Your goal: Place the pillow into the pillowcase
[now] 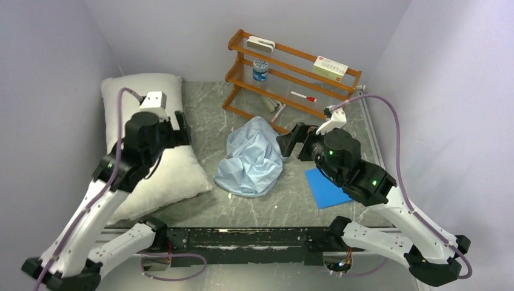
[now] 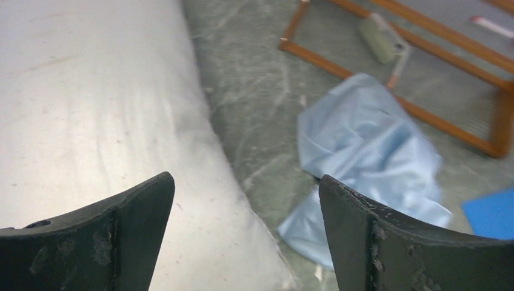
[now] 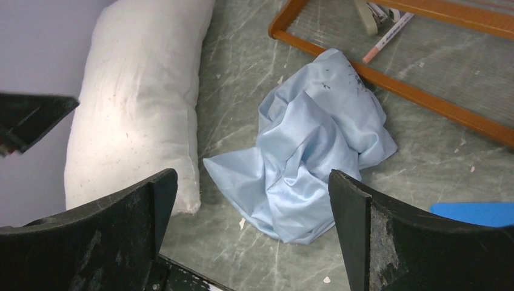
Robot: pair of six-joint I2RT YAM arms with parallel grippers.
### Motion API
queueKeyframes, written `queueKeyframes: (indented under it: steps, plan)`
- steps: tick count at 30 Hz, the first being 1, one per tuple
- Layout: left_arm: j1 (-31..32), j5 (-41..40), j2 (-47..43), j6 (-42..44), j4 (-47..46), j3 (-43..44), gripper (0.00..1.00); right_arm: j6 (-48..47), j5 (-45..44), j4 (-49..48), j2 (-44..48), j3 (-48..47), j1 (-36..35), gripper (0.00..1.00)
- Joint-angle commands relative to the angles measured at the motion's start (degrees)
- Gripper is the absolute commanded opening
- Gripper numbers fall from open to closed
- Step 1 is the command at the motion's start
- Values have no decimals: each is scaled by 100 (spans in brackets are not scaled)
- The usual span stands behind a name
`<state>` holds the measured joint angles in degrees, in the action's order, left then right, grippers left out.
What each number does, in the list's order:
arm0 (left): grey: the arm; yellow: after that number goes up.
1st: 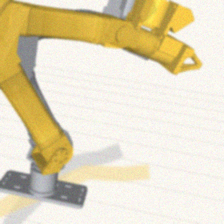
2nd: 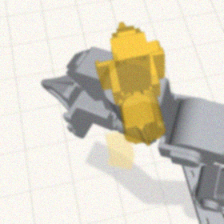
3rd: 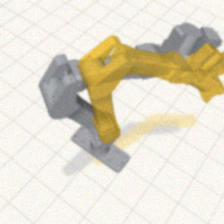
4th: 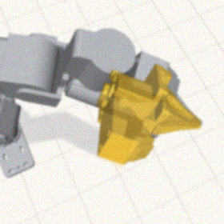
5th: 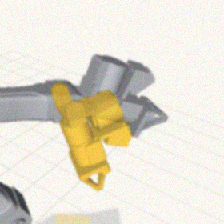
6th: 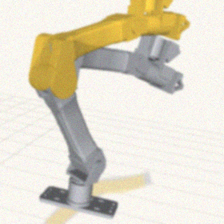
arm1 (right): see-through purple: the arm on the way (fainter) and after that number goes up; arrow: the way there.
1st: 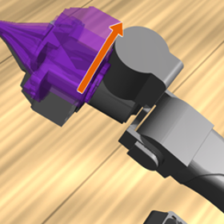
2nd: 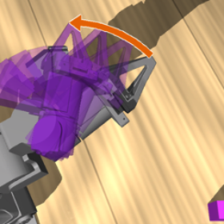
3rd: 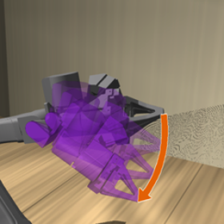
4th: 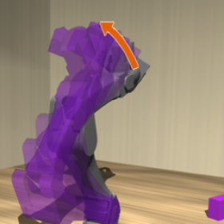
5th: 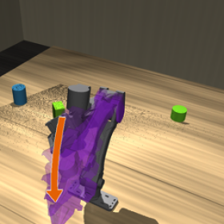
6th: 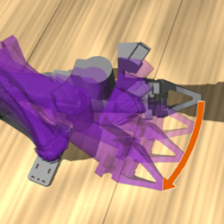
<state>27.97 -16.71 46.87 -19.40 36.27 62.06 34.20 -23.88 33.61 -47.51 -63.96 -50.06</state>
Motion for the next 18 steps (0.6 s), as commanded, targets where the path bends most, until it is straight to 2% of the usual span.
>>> queueKeyframes:
  steps: [1,5,7,8,13,18]
  plan:
    - [18,-1643,1152,-194,795,620,94,-124,72,-117,26,92,-40,100]
    - [8,-2955,2238,-587,1472,1069,94,-150,44,-189,143,191,-40,100]
    - [-66,-3502,2540,-686,1488,1123,95,-160,62,-258,201,253,-46,100]
    - [-231,-3520,2655,-636,1357,1086,95,-168,102,-288,216,280,-43,100]
    - [-1234,-2515,3037,-425,824,1098,93,-203,307,-399,314,385,-39,100]
    - [-1604,-2382,3357,-280,535,1259,93,-153,403,-546,411,515,-44,100]
